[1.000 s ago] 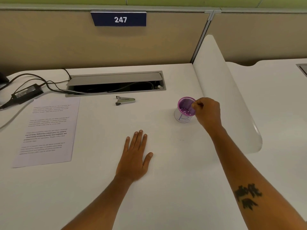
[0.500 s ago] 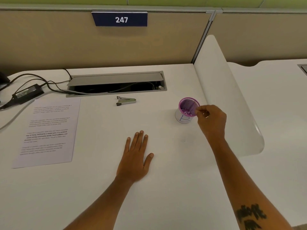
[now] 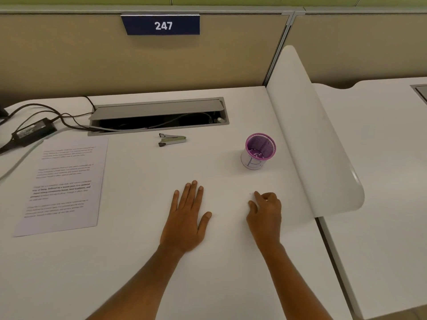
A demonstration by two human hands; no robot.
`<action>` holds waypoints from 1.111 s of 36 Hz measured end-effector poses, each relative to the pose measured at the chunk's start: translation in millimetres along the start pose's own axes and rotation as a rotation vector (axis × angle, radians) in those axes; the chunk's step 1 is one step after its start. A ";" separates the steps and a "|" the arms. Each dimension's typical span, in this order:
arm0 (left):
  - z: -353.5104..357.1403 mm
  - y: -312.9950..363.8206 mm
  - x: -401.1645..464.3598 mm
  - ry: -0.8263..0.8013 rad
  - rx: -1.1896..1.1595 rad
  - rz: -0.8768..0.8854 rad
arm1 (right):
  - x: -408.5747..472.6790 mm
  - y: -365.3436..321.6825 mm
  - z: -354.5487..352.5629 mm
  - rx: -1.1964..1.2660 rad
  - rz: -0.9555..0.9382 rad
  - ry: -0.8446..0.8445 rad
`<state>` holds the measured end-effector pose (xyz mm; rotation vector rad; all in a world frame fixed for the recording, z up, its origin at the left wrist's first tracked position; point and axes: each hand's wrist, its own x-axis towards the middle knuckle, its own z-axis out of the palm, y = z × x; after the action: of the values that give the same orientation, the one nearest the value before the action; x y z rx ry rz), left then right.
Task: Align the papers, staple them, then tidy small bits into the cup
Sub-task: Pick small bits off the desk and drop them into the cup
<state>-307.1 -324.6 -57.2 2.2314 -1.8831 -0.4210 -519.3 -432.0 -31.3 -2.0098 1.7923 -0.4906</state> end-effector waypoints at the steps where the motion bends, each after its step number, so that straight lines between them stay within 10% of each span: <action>1: 0.1 0.0 0.0 0.000 0.000 0.000 | -0.3 -0.9 2.1 -0.005 0.004 0.003; 40: 0.0 0.2 0.8 0.002 -0.014 0.000 | 25.1 -1.3 -1.7 0.125 -0.028 0.039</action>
<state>-307.2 -325.4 -57.2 2.2220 -1.8743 -0.4305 -516.2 -456.9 -29.3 -1.9550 1.7130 -0.6384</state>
